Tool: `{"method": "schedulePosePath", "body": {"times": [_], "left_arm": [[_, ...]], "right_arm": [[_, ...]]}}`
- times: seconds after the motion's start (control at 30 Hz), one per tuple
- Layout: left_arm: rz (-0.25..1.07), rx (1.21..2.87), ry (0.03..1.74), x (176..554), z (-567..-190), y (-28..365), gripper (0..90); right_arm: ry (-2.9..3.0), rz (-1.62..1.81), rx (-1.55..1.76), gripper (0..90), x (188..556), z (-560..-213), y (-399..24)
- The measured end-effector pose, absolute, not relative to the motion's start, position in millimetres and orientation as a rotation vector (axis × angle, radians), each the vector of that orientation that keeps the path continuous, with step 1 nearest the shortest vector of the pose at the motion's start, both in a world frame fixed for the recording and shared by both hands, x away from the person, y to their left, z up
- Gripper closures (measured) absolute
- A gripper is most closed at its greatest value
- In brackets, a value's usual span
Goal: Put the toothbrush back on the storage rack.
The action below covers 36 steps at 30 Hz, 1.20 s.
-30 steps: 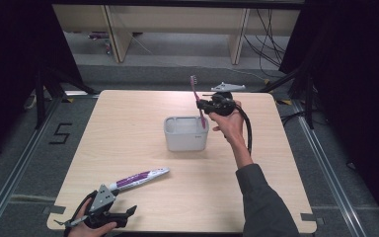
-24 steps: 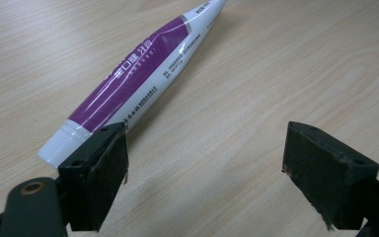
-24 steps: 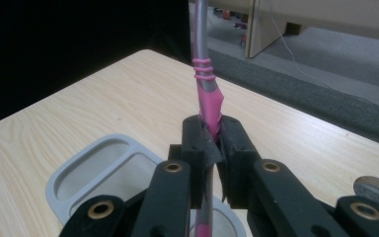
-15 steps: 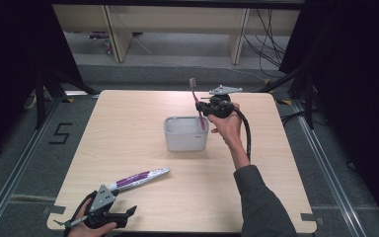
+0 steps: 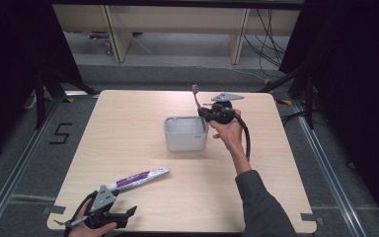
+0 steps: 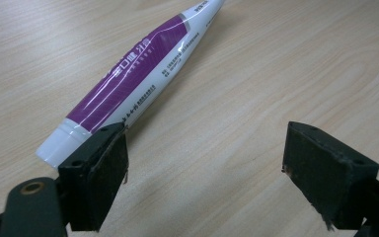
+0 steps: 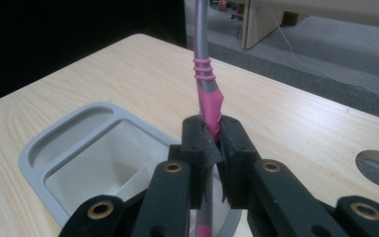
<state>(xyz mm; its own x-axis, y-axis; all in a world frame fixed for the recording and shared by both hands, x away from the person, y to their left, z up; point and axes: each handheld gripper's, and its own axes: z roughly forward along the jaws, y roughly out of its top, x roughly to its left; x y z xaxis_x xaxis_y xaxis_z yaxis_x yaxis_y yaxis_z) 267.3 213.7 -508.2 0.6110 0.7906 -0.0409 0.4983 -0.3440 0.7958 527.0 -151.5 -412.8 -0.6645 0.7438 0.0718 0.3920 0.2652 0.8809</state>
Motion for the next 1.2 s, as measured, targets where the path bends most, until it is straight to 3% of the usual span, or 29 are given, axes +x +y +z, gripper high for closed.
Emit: {"method": "schedulePosePath", "body": {"times": [0.83, 1.2], "left_arm": [[0.450, 2.043, 1.007, 267.4, -507.5, 214.8, 17.3], [0.450, 2.041, 1.009, 267.2, -507.4, 214.8, 17.3]], "right_arm": [[2.196, 1.322, 1.018, 82.2, 521.3, -427.8, -152.5], [2.188, 1.318, 1.030, 77.6, 518.9, -427.6, -155.4]]}}
